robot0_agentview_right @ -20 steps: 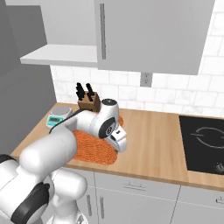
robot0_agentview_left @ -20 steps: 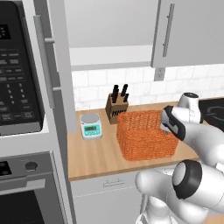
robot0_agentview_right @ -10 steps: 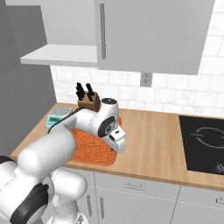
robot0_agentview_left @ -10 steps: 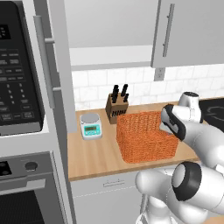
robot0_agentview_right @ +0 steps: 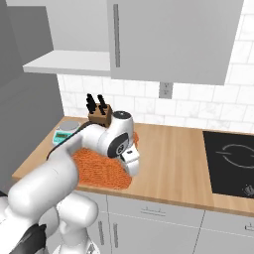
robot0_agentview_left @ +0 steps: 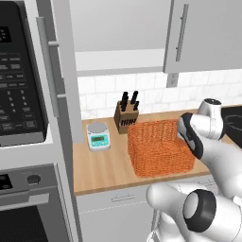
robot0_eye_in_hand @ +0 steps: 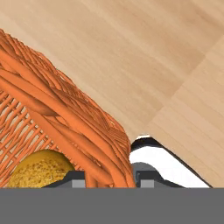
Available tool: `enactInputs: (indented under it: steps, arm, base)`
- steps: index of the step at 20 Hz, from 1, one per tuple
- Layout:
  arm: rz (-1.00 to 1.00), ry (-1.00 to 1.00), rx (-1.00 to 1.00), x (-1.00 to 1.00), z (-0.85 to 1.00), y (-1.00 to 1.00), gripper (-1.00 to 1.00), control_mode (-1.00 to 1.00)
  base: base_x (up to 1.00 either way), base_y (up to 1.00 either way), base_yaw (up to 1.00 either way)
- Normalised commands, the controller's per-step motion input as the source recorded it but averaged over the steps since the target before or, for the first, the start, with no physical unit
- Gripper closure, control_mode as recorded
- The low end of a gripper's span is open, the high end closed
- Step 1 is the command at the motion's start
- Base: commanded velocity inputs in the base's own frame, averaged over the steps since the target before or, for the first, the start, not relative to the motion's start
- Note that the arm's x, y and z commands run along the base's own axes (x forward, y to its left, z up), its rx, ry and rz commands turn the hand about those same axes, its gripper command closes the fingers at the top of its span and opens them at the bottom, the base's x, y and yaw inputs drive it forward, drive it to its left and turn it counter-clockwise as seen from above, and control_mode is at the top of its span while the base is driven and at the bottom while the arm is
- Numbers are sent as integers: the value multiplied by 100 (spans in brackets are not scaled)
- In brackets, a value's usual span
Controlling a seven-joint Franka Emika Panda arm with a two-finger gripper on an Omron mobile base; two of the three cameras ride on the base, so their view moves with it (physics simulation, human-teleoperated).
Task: Open the cabinet, pick up the bread from the cabinet and place it in the basket. Then move the basket to the dining counter.
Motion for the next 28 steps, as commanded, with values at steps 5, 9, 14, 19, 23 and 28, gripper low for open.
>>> enactInputs:
  steps: [5,9,14,19,23,28]
  arm:
    - [-36,-3,6,-4,54,0,100,-100]
    - [-32,-6,0,-18,55,0,100,-100]
    - [-16,-5,0,-17,54,0,100,-100]
    - [-3,0,0,-6,52,19,100,-100]
    - [0,-1,0,-19,62,35,100,-100]
    - [0,-12,-1,-41,35,33,100,-100]
  base:
    - [0,0,0]
    - [0,0,0]
    - [0,0,0]
    - [0,0,0]
    - [0,0,0]
    - [0,0,0]
